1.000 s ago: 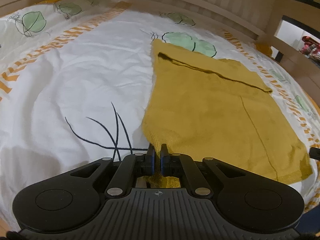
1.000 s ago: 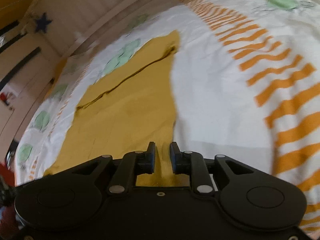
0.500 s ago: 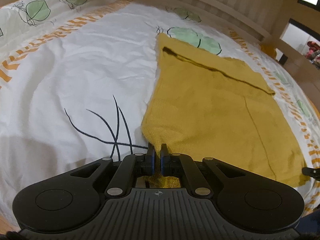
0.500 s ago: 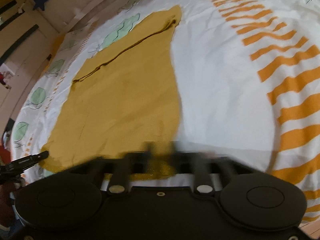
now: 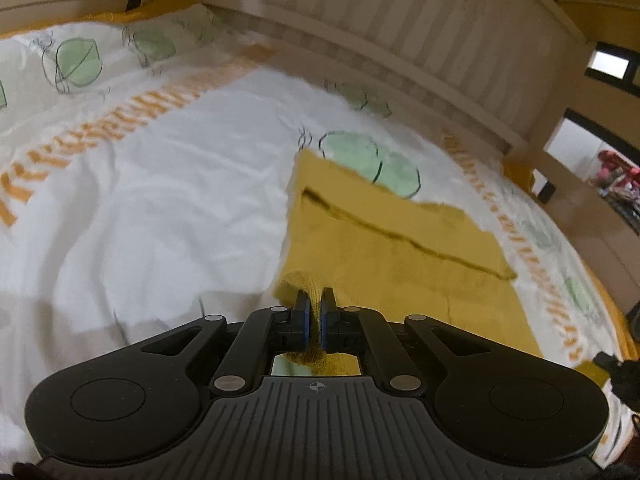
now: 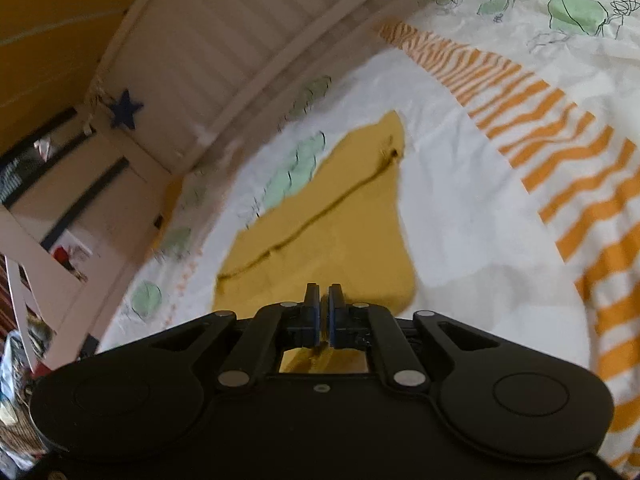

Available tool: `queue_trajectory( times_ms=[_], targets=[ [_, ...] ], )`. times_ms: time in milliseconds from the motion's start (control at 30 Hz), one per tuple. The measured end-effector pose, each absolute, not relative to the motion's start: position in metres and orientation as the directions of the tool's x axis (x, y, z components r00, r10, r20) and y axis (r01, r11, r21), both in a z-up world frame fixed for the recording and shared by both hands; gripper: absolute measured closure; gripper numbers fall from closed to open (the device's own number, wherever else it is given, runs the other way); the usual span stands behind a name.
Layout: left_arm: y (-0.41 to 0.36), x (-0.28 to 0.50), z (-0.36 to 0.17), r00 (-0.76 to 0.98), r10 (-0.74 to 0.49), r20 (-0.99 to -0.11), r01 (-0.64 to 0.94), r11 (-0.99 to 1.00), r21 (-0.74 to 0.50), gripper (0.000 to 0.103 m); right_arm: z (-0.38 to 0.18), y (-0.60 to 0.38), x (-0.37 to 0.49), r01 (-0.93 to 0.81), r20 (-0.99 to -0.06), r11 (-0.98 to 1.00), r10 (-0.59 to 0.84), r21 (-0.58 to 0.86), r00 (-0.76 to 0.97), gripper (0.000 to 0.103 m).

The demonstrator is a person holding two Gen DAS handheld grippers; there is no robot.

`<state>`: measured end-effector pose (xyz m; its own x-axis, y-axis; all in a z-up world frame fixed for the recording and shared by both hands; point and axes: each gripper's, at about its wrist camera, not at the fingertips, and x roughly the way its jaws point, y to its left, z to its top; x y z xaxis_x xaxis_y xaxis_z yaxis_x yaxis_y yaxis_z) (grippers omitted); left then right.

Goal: Fold small clothes
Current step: 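Grasp the sweater hem with the right tool while the left tool grasps it too, then lift the hem with both tools and fold it over toward the collar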

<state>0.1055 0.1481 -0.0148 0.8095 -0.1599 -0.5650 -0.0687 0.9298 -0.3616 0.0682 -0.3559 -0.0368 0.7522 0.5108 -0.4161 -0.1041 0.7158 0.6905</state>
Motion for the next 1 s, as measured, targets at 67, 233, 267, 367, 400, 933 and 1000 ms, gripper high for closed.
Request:
queue_trajectory(
  times_ms=[67, 233, 267, 367, 400, 933, 1000],
  targets=[
    [0.148, 0.113, -0.009, 0.812, -0.161, -0.56, -0.065, 0.93, -0.362, 0.099, -0.031, -0.356, 0.074, -0.098, -0.419, 0.723, 0.499, 0.684, 0.759, 0.093],
    [0.148, 0.125, -0.003, 0.811, -0.169, -0.56, -0.053, 0.932, -0.358, 0.099, -0.025, -0.36, 0.082, -0.081, -0.426, 0.728, 0.483, 0.681, 0.765, 0.093],
    [0.146, 0.126, -0.004, 0.809, -0.169, -0.563, -0.05, 0.934, -0.353, 0.099, -0.026, -0.361, 0.084, -0.062, -0.449, 0.736, 0.476, 0.675, 0.757, 0.084],
    [0.144, 0.123, -0.01, 0.8, -0.166, -0.577, -0.048, 0.94, -0.337, 0.099, -0.038, -0.366, 0.087, 0.004, -0.526, 0.738, 0.477, 0.675, 0.704, 0.065],
    [0.145, 0.123, -0.013, 0.796, -0.164, -0.583, -0.05, 0.941, -0.334, 0.099, -0.044, -0.366, 0.086, 0.031, -0.565, 0.745, 0.478, 0.667, 0.673, 0.052],
    [0.148, 0.12, -0.017, 0.785, -0.177, -0.594, -0.062, 0.931, -0.359, 0.099, -0.076, -0.341, 0.066, -0.038, -0.651, 0.783, 0.542, 0.621, 0.532, 0.089],
    [0.15, 0.123, -0.013, 0.786, -0.191, -0.588, -0.06, 0.923, -0.379, 0.099, -0.061, -0.34, 0.067, -0.067, -0.592, 0.759, 0.557, 0.648, 0.583, 0.089]
  ],
)
